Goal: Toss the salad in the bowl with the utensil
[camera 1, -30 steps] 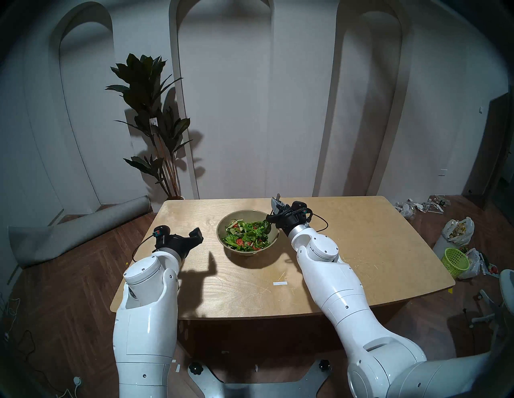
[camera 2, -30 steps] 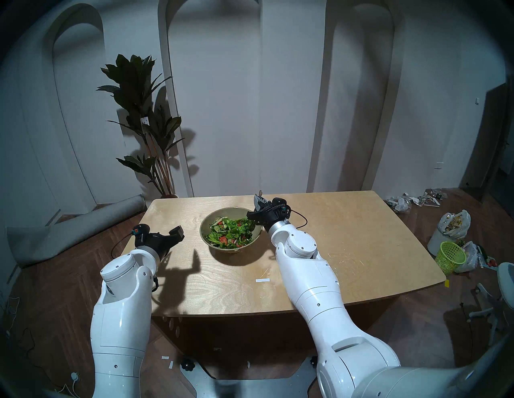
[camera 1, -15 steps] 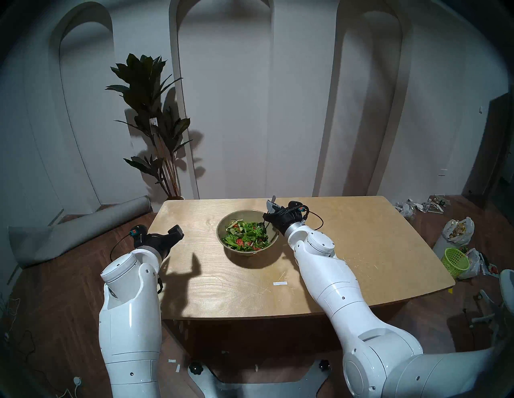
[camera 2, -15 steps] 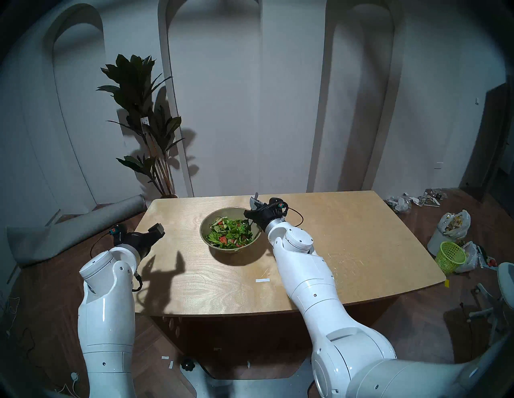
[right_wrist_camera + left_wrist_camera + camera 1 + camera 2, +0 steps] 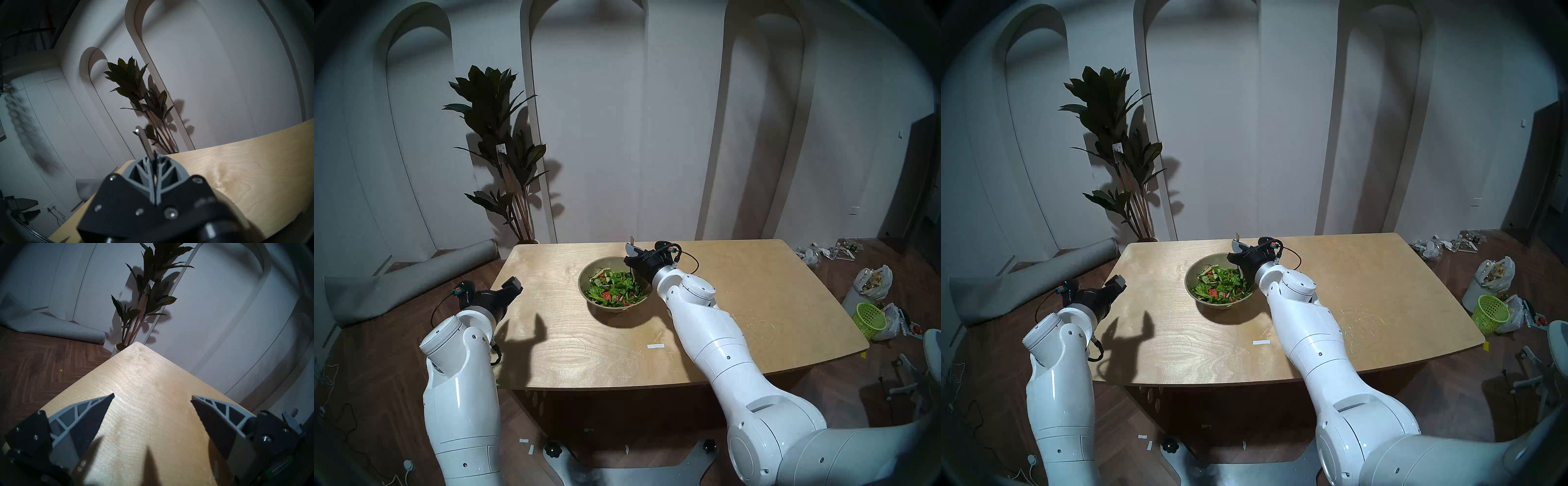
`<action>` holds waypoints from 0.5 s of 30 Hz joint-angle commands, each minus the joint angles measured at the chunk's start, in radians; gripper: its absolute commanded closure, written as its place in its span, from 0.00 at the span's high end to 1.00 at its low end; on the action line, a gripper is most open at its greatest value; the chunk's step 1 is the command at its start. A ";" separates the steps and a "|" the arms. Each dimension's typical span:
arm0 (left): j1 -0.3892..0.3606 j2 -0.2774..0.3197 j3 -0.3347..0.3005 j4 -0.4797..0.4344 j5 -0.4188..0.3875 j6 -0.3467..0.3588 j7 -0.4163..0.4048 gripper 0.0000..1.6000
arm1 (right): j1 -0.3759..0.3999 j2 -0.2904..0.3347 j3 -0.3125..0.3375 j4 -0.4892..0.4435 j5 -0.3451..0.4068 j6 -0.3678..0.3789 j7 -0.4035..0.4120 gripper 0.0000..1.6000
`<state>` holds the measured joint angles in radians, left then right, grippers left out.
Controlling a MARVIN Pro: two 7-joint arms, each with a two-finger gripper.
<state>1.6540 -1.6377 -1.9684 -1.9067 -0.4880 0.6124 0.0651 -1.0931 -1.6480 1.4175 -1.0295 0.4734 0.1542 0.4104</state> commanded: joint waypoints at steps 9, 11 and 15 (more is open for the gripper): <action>-0.009 0.003 -0.015 -0.004 -0.019 -0.019 -0.001 1.00 | -0.071 0.000 0.031 -0.210 0.048 0.062 0.013 0.00; -0.011 0.004 -0.012 -0.001 -0.017 -0.020 -0.001 1.00 | -0.073 0.006 0.033 -0.218 0.040 0.057 0.006 0.00; -0.021 0.009 0.001 0.013 -0.019 -0.017 -0.005 1.00 | -0.063 0.041 0.041 -0.219 0.011 0.013 0.015 0.00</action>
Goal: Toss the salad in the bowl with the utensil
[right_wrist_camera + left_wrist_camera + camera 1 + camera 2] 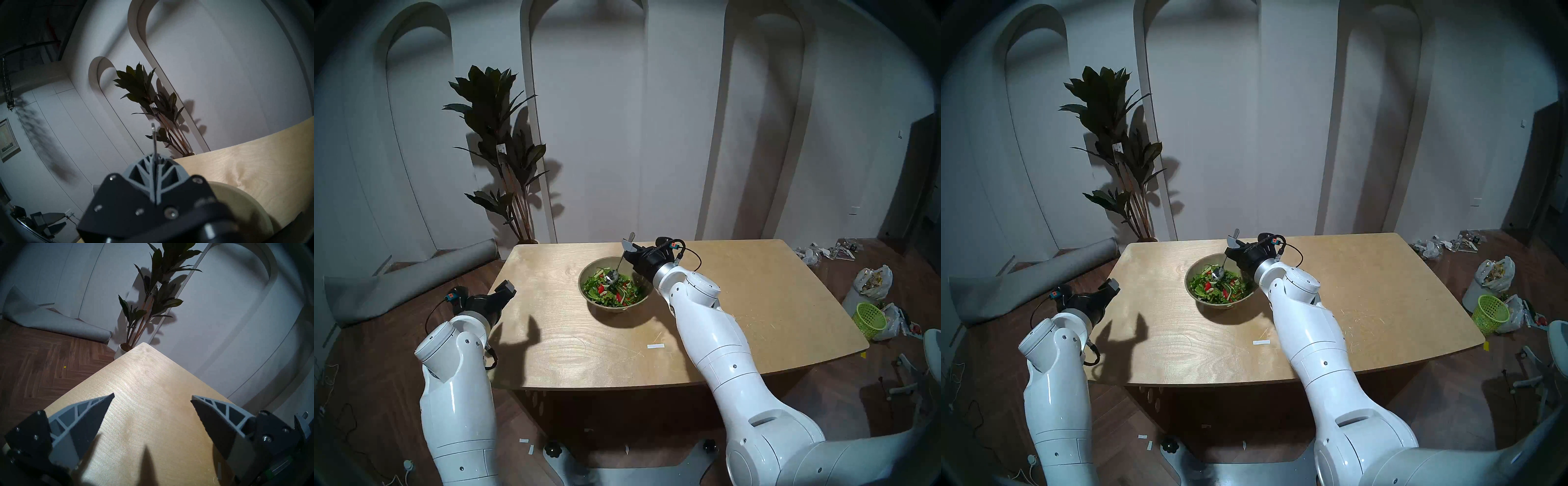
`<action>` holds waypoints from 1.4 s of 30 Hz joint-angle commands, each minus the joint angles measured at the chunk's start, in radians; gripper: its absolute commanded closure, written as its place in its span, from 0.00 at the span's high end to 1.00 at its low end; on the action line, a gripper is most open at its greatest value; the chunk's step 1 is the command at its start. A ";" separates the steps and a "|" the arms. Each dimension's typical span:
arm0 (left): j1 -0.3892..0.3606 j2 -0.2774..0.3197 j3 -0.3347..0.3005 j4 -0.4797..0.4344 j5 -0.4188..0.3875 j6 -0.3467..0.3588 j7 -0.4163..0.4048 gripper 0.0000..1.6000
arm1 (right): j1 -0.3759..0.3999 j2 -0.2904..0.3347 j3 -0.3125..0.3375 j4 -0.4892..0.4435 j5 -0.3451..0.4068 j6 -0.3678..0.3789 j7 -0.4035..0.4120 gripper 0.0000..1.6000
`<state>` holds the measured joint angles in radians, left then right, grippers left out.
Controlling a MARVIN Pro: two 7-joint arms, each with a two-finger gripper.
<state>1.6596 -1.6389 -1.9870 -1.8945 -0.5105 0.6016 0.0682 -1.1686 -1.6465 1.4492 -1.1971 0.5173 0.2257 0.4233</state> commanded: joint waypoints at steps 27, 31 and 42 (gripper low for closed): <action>-0.034 0.016 0.018 0.019 0.011 -0.008 -0.001 1.00 | 0.199 0.013 -0.043 0.328 -0.098 -0.136 0.098 0.00; -0.033 0.013 0.014 0.017 0.008 -0.008 -0.001 1.00 | 0.195 -0.001 -0.035 0.332 -0.067 -0.113 0.111 0.00; -0.033 0.010 0.014 0.021 0.001 -0.011 0.001 1.00 | 0.123 -0.013 -0.005 0.222 -0.006 0.002 0.130 0.00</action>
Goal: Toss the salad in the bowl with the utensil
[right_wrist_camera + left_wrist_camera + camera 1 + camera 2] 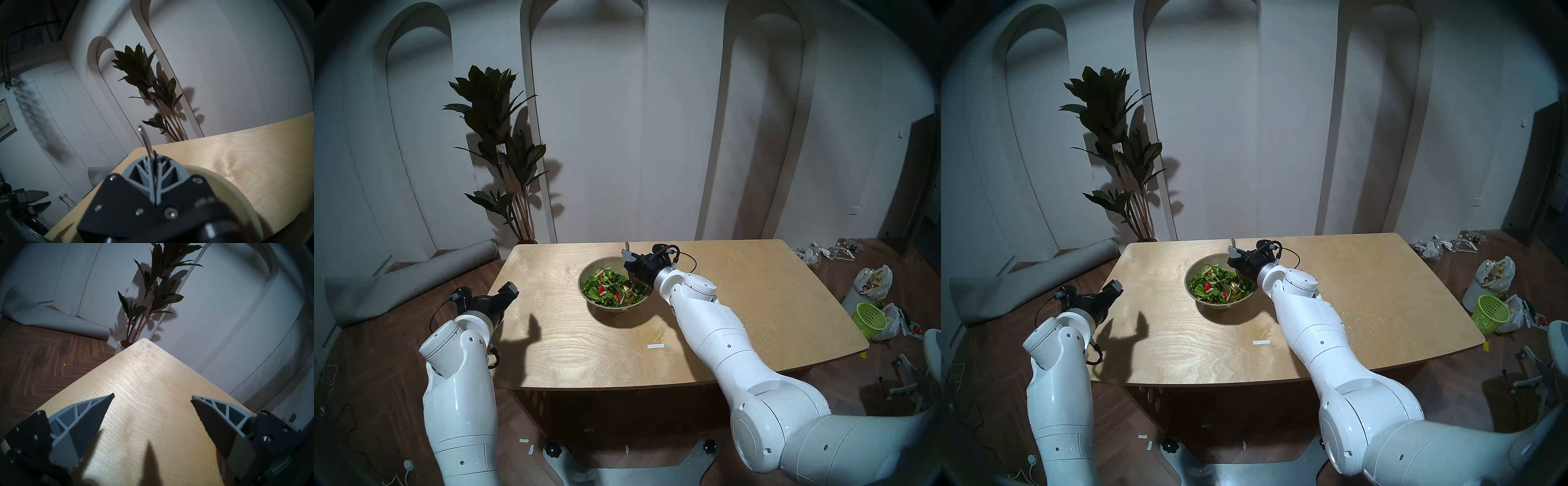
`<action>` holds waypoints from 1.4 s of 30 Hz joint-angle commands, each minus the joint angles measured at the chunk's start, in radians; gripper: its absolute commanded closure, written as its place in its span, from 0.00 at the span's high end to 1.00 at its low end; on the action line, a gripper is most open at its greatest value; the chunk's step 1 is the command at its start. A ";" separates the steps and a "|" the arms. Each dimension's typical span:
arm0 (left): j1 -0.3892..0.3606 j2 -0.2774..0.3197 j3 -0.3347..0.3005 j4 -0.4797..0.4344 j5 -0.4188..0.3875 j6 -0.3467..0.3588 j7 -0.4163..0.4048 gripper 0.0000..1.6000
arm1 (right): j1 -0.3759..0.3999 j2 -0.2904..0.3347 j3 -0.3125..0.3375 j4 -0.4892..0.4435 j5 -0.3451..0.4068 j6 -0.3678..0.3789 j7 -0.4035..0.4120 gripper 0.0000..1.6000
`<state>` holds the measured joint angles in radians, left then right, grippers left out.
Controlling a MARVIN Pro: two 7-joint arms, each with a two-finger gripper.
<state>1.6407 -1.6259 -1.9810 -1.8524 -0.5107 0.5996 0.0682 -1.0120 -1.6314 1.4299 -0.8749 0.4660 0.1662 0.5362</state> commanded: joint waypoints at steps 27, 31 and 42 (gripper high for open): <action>0.005 0.007 0.041 -0.014 -0.014 -0.010 -0.017 1.00 | -0.166 0.105 0.051 -0.430 -0.015 -0.019 0.107 0.00; 0.007 0.008 0.041 -0.013 -0.018 -0.012 -0.019 1.00 | -0.188 0.089 0.045 -0.479 -0.005 -0.003 0.120 0.00; 0.030 0.003 0.000 -0.017 -0.040 -0.022 -0.018 1.00 | -0.133 0.021 -0.035 -0.376 -0.005 -0.047 0.164 0.00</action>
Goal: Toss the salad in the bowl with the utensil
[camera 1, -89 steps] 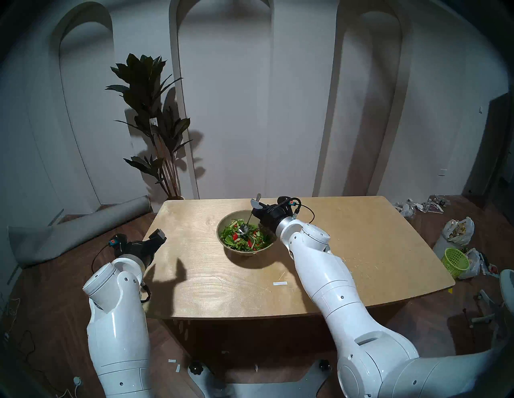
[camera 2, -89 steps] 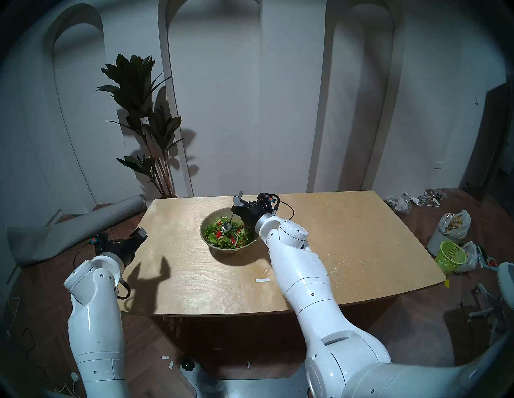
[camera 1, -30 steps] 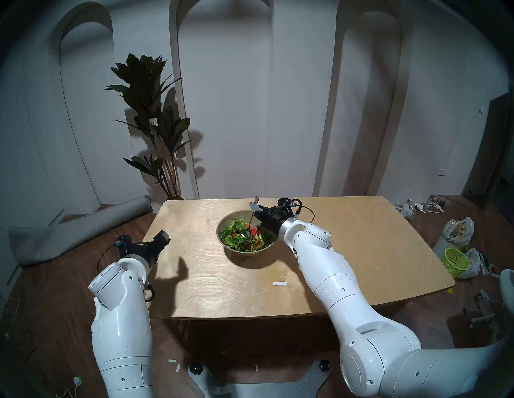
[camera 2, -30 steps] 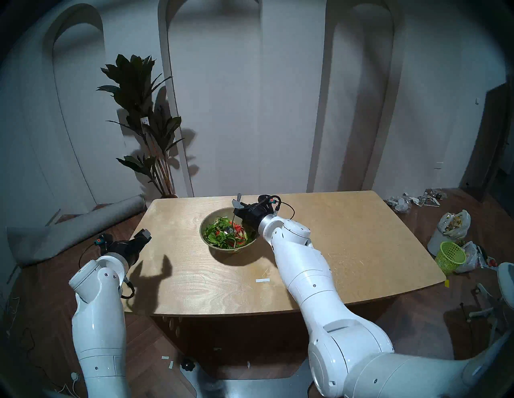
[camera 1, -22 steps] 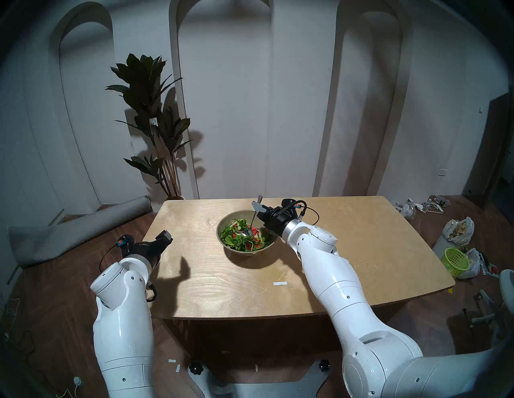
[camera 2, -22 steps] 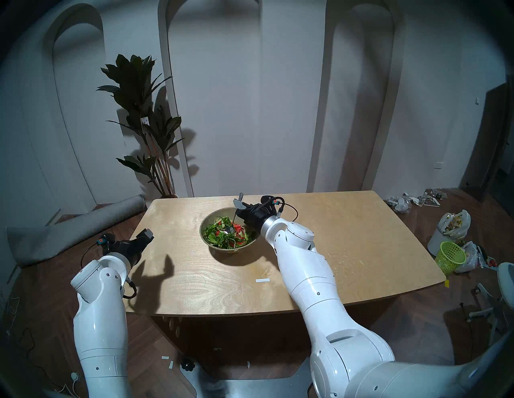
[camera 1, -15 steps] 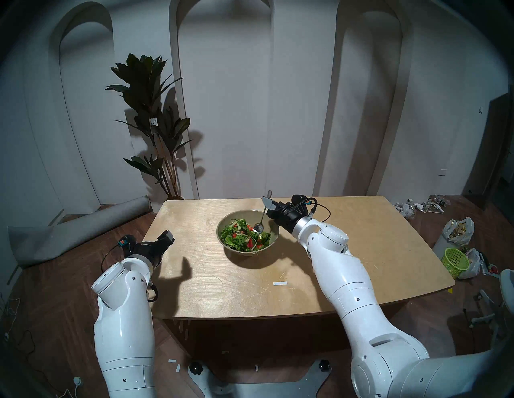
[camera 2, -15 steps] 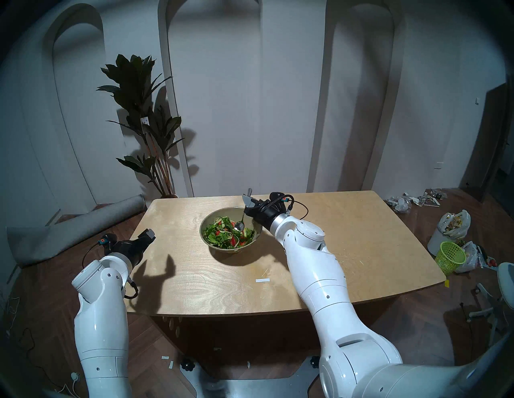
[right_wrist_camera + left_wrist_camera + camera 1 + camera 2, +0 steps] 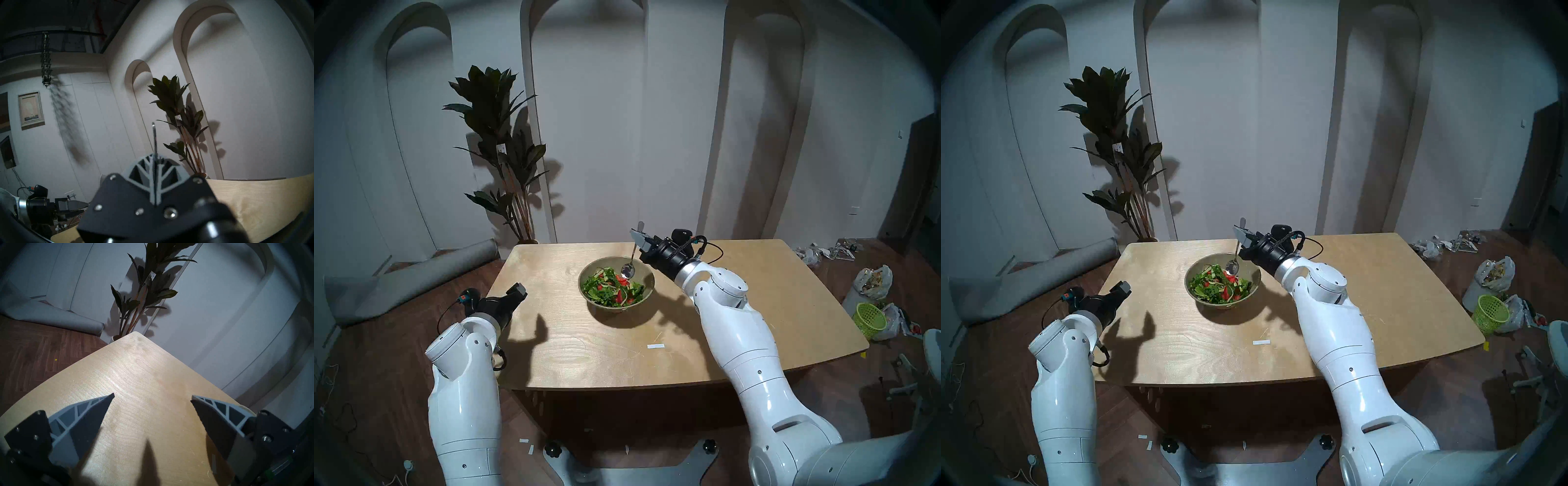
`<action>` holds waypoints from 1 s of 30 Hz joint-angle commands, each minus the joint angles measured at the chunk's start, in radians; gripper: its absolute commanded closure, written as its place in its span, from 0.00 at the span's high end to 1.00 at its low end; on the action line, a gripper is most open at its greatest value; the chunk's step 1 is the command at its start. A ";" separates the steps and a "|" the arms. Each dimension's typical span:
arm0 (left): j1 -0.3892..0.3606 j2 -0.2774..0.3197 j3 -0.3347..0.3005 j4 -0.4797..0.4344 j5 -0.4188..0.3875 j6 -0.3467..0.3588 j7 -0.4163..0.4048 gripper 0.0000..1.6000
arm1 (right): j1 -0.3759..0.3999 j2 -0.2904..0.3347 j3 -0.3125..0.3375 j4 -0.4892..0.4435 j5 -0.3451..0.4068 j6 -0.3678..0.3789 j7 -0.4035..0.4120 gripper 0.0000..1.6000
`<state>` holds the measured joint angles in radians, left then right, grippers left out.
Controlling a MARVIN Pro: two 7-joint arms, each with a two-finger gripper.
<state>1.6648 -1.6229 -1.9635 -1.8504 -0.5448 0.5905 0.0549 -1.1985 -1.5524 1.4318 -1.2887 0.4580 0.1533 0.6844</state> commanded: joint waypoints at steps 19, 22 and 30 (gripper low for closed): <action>0.003 -0.003 -0.079 0.015 -0.021 -0.032 0.015 1.00 | 0.156 -0.116 -0.141 0.341 -0.072 -0.152 0.001 0.00; 0.003 -0.004 -0.081 0.017 -0.024 -0.031 0.017 1.00 | 0.162 -0.112 -0.150 0.364 -0.090 -0.178 -0.005 0.00; 0.000 -0.006 -0.077 0.022 -0.033 -0.030 0.013 1.00 | 0.166 -0.086 -0.162 0.363 -0.136 -0.237 -0.034 0.00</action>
<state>1.6759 -1.6266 -2.0505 -1.8154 -0.5768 0.5670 0.0745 -1.0625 -1.6457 1.2750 -0.9082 0.3492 -0.0260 0.6621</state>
